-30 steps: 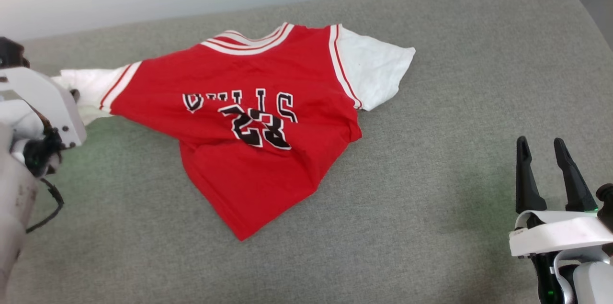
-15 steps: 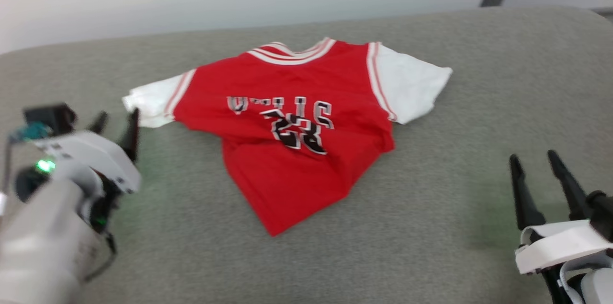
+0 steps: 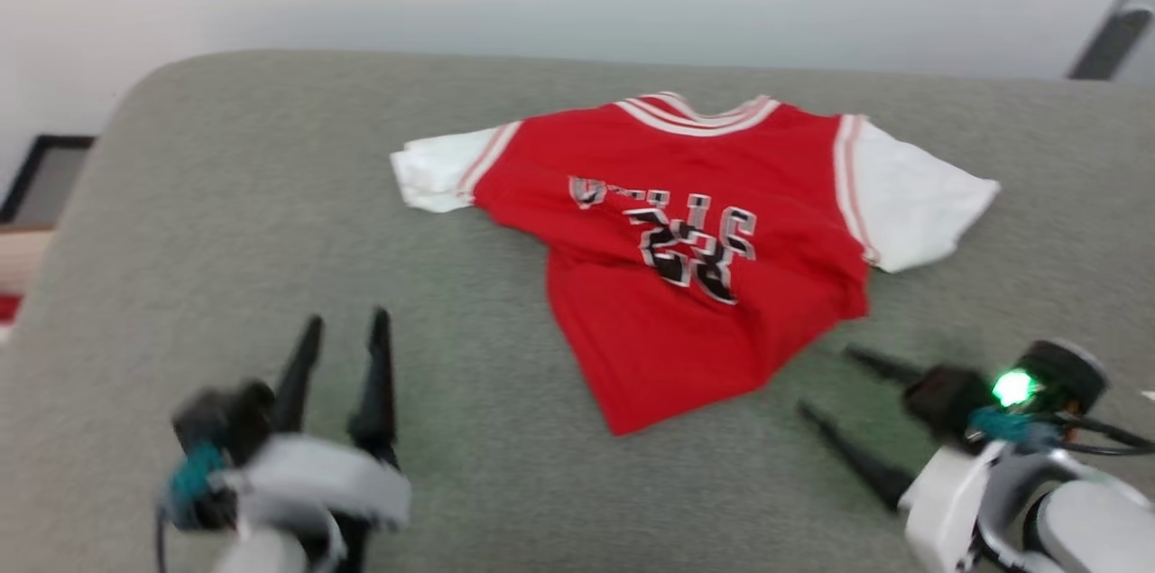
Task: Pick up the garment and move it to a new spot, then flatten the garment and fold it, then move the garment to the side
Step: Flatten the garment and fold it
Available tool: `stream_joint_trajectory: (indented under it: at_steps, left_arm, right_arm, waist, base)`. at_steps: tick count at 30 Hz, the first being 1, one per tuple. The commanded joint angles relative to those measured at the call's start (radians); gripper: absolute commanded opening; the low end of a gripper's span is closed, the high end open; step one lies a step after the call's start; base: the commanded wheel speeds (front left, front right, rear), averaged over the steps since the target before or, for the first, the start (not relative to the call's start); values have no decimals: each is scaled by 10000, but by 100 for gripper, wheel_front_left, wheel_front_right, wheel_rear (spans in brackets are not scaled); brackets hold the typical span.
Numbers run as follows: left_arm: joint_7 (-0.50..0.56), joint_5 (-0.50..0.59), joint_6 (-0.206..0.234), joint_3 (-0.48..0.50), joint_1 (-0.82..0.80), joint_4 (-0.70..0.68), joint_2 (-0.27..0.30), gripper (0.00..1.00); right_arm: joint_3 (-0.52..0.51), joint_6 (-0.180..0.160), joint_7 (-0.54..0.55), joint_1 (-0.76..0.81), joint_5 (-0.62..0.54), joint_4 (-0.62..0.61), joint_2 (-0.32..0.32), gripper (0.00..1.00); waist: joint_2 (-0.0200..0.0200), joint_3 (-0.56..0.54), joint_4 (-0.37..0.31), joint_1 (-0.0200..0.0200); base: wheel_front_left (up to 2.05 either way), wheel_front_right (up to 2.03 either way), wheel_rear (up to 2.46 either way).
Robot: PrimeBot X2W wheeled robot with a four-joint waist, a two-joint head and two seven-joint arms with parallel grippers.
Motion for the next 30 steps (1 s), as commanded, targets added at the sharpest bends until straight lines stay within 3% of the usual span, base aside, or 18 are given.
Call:
stream_joint_trajectory:
  at_steps: [1, 5, 10, 14, 23, 24, 25, 26, 27, 30]
  left_arm:
    - [5, 202, 49, 105, 259, -164, -156, 100]
    - [5, 1316, -199, 585, 1255, -1091, -1108, 100]
    - [2, 2422, -579, 765, 1824, -1362, -1757, 100]
    - [2, 3084, -740, 834, 2046, -1460, -2035, 100]
    - [2, 3758, -993, 782, 2205, -1546, -2259, 100]
    - [2, 3773, -993, 798, 2211, -1542, -2267, 100]
    - [2, 3783, -1010, 807, 2211, -1545, -2271, 100]
    - [2, 3798, -1021, 813, 2213, -1553, -2274, 100]
    - [2, 3809, -1036, 819, 2220, -1565, -2277, 100]
    - [2, 3762, -1029, 819, 2272, -1607, -2285, 100]
  right_arm:
    - [371, -14, 152, -162, 215, -90, -129, 100]
    - [2734, -14, 1094, -1657, 982, -612, -1165, 100]
    - [4564, -14, 1615, -3328, 1570, -476, -1632, 100]
    - [4893, -14, 1891, -3911, 1549, -144, -1597, 100]
    - [4889, -14, 3028, -2981, 704, 435, -1421, 100]
    - [4888, -14, 3066, -2930, 645, 479, -1417, 95]
    - [4879, -14, 3007, -2907, 673, 545, -1377, 66]
    - [4886, -14, 2947, -2866, 732, 643, -1333, 44]
    - [4894, -14, 2953, -2798, 697, 704, -1309, 29]
    - [4893, -14, 2827, -2816, 708, 923, -1227, 0]
  waist:
    - [0, -92, 723, 0]
    - [0, -95, 1470, 0]
    - [0, -17, 2299, 0]
    - [0, 61, 2855, 0]
    - [0, 135, 3541, 0]
    - [0, 125, 3572, 0]
    - [0, 118, 3594, 0]
    - [0, 108, 3607, 0]
    - [0, 95, 3618, 0]
    - [0, 85, 3600, 0]
  base:
    - [0, 0, 0]
    - [0, 0, 0]
    - [0, 0, 0]
    - [0, 0, 0]
    - [0, 0, 0]
    - [0, 0, 0]
    - [0, 0, 0]
    - [0, 0, 0]
    - [0, 0, 0]
    - [0, 0, 0]
